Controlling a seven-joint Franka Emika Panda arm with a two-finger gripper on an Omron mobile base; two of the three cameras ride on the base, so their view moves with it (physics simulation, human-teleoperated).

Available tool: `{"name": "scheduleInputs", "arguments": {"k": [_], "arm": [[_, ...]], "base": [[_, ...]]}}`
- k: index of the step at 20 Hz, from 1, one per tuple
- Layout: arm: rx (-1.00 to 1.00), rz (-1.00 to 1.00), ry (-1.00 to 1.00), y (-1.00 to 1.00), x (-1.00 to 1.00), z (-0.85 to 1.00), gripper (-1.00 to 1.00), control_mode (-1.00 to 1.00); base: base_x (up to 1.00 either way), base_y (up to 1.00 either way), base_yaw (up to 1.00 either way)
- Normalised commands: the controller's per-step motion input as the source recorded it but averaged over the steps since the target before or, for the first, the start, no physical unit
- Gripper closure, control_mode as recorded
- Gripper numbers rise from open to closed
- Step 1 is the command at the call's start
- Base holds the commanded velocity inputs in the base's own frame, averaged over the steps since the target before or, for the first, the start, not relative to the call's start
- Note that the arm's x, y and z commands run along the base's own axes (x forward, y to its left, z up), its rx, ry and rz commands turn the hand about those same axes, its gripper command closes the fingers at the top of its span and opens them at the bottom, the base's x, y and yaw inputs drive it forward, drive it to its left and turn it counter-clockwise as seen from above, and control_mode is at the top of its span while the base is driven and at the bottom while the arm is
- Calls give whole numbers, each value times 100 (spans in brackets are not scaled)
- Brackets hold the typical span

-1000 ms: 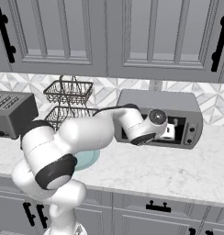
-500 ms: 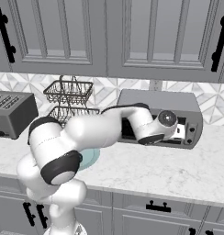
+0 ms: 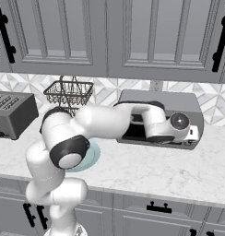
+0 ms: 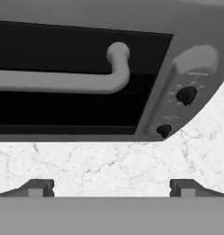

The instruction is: Pick up the kebab skewer and baguette bread, and place them inside the toaster oven. Close the toaster oven door and start by setting the timer.

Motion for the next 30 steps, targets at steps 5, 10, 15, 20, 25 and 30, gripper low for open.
{"name": "scheduleInputs", "arguments": {"k": [5,10,15,20,25,30], "arm": [[-28,18,0,-36,-11,0,-100,-100],[-14,7,0,-25,-14,-5,-100,-100],[0,0,-10,-6,0,-7,-100,-100],[0,0,-15,0,0,-2,-100,-100],[0,0,-22,0,0,-10,-100,-100],[0,0,-25,0,0,-13,-100,-100]], "base": [[0,0,0],[0,0,0],[0,0,0],[0,0,0],[0,0,0],[0,0,0]]}}
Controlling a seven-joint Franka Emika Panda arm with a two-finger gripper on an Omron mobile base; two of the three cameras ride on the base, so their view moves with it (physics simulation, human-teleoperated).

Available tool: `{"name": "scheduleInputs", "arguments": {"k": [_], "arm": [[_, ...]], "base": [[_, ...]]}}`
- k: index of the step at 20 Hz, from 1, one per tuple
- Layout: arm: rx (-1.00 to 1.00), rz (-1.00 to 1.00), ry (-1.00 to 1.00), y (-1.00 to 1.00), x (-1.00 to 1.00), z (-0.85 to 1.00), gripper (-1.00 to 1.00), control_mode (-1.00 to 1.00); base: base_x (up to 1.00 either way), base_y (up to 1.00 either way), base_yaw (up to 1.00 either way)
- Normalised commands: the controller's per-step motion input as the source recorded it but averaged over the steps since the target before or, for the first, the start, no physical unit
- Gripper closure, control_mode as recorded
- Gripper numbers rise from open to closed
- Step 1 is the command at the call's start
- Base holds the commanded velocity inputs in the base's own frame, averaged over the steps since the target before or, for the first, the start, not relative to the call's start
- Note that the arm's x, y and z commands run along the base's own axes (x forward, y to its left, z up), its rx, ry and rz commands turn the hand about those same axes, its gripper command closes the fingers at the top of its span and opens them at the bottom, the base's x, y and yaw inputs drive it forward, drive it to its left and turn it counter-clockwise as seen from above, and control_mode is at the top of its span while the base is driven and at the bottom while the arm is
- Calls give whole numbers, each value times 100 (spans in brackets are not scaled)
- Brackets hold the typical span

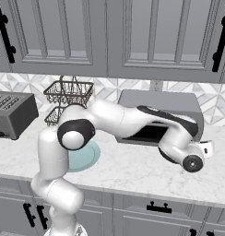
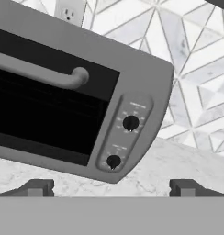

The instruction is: Pick up the kebab skewer and baguette bread, and place them inside the toaster oven. Close the toaster oven door and start by setting the timer.

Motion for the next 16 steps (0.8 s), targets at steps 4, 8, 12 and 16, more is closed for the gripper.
{"name": "scheduleInputs", "arguments": {"k": [4,8,12,16], "arm": [[0,0,-23,-4,3,-5,-100,-100],[0,0,-15,-10,4,0,-100,-100],[0,0,-7,-6,6,0,-100,-100],[0,0,-1,-3,0,0,-100,-100]], "base": [[0,0,0],[0,0,0],[0,0,0],[0,0,0]]}}
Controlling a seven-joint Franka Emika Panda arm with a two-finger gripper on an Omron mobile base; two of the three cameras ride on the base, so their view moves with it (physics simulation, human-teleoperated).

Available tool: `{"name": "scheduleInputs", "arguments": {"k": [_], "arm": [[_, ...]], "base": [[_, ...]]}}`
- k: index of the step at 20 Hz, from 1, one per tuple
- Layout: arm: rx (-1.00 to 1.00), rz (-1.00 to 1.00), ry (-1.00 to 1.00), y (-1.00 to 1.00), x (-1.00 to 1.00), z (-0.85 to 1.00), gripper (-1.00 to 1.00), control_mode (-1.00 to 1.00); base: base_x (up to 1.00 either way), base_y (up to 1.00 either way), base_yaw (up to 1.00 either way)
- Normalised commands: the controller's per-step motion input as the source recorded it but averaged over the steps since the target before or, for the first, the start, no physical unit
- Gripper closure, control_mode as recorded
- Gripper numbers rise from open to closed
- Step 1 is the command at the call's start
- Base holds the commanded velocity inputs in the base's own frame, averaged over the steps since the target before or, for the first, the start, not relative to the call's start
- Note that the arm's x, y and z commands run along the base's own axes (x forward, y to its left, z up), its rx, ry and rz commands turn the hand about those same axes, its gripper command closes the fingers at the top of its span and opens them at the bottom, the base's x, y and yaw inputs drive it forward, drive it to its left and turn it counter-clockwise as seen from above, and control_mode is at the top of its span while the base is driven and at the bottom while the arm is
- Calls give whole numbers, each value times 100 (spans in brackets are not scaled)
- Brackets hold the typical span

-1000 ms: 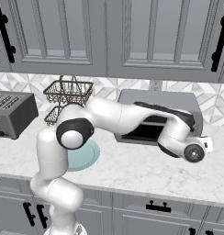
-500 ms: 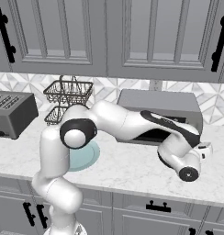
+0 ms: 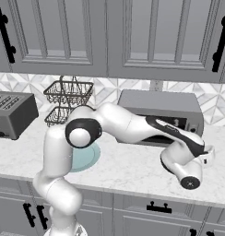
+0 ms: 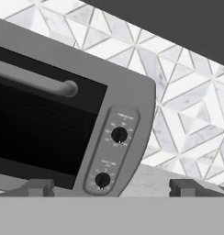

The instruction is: Pick up the kebab skewer and baguette bread, and place them inside the toaster oven. Close the toaster oven door and start by setting the timer.

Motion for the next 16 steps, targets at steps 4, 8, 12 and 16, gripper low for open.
{"name": "scheduleInputs", "arguments": {"k": [4,8,12,16], "arm": [[0,0,0,0,8,0,-100,-100],[0,0,0,3,2,0,-100,-100],[1,0,0,11,11,0,-100,-100],[1,0,0,7,14,0,-100,-100]], "base": [[0,0,0],[0,0,0],[0,0,0],[0,0,0]]}}
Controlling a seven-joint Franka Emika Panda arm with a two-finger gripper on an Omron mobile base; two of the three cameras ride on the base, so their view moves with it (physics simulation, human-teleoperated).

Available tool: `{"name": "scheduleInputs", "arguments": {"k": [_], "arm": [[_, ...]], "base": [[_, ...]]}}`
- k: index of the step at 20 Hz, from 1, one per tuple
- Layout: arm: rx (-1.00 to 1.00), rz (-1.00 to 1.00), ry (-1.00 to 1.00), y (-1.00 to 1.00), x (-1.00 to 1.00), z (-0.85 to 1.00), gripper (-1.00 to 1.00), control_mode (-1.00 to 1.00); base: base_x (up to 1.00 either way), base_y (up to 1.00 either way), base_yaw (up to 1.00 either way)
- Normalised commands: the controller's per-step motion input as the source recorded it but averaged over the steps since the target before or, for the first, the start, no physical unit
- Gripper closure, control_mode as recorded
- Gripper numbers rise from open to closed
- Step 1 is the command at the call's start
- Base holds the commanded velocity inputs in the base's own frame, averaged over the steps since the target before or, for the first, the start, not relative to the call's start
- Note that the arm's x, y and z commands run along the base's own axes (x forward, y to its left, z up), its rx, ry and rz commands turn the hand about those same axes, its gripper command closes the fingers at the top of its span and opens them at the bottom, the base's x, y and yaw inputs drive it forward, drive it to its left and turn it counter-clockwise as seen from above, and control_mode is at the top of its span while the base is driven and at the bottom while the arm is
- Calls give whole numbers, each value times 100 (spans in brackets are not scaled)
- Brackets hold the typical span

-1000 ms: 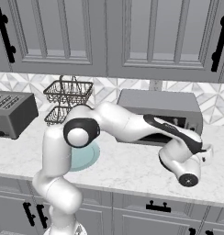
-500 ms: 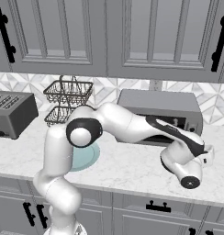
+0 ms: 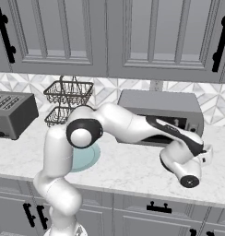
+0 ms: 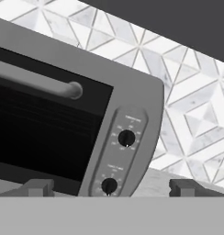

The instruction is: Pick up the kebab skewer and baguette bread, and place them inside the toaster oven. Close the toaster oven door and start by setting the timer.

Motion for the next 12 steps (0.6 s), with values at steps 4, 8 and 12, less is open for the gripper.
{"name": "scheduleInputs", "arguments": {"k": [4,8,12], "arm": [[0,0,0,6,12,0,-100,-100],[0,0,0,-4,10,-15,-100,-100],[0,0,0,-4,14,-16,-100,-100]], "base": [[0,0,0],[0,0,0],[0,0,0]]}}
